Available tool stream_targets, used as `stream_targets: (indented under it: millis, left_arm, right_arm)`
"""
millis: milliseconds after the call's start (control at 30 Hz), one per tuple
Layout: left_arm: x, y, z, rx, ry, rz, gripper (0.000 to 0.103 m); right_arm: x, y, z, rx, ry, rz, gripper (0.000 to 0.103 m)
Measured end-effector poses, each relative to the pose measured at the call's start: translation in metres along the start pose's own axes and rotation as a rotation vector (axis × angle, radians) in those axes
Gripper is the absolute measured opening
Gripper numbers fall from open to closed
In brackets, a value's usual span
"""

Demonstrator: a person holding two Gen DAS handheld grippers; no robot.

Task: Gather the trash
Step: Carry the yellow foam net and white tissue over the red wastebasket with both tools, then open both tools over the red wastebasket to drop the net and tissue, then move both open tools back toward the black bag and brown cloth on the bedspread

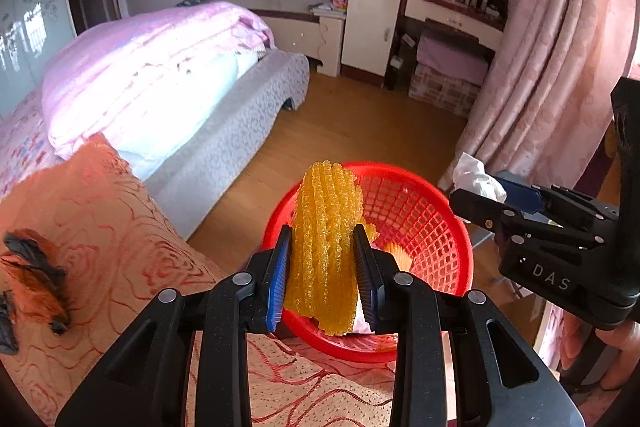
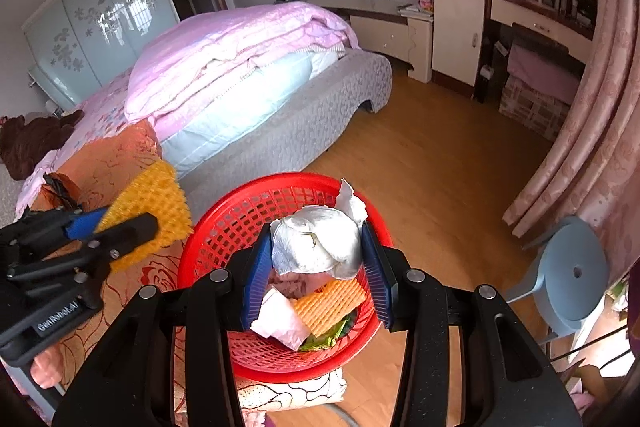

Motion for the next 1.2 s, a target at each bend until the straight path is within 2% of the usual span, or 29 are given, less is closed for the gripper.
stream_targets:
  millis: [133, 167, 300, 500, 833, 1200]
  left_arm:
    - [0.0, 0.006, 0.004, -0.018, 0.015, 0.003, 0.032]
    - [-0.001, 0.007, 0.004, -0.019, 0.021, 0.002, 0.036]
    - [0.001, 0.009, 0.005, -0.023, 0.031, 0.004, 0.052]
    - [-0.002, 0.011, 0.002, -0.022, 0.026, -0.009, 0.061]
    - [-0.016, 0.014, -0.01, 0.003, 0.001, -0.034, 0.064]
    - [-0.035, 0.019, -0.034, 0.048, -0.043, -0.096, 0.066]
  right_arm:
    - [-0.001, 0.002, 0.005, -0.022, -0.006, 0.003, 0.043]
    - [-0.002, 0.003, 0.006, -0.027, -0.006, 0.002, 0.044]
    - [0.0, 0.003, 0.006, -0.024, -0.004, 0.012, 0.059]
    - [0.003, 0.002, 0.005, -0.021, 0.007, 0.023, 0.064]
    - [0.002, 0.002, 0.005, -0.018, 0.012, 0.016, 0.064]
    - [-0.01, 0.001, 0.001, -0.002, -0.007, -0.023, 0.07]
Point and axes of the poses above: each gripper's, at about its wrist camera, not at the fingertips, and z roughly the way its jaws point, x to its right, y to its underside, the point moved 3 cm from there along z, roughly the way its jaws point, and after that the axes turned 2 degrees about -y, right-handed, at the moved point
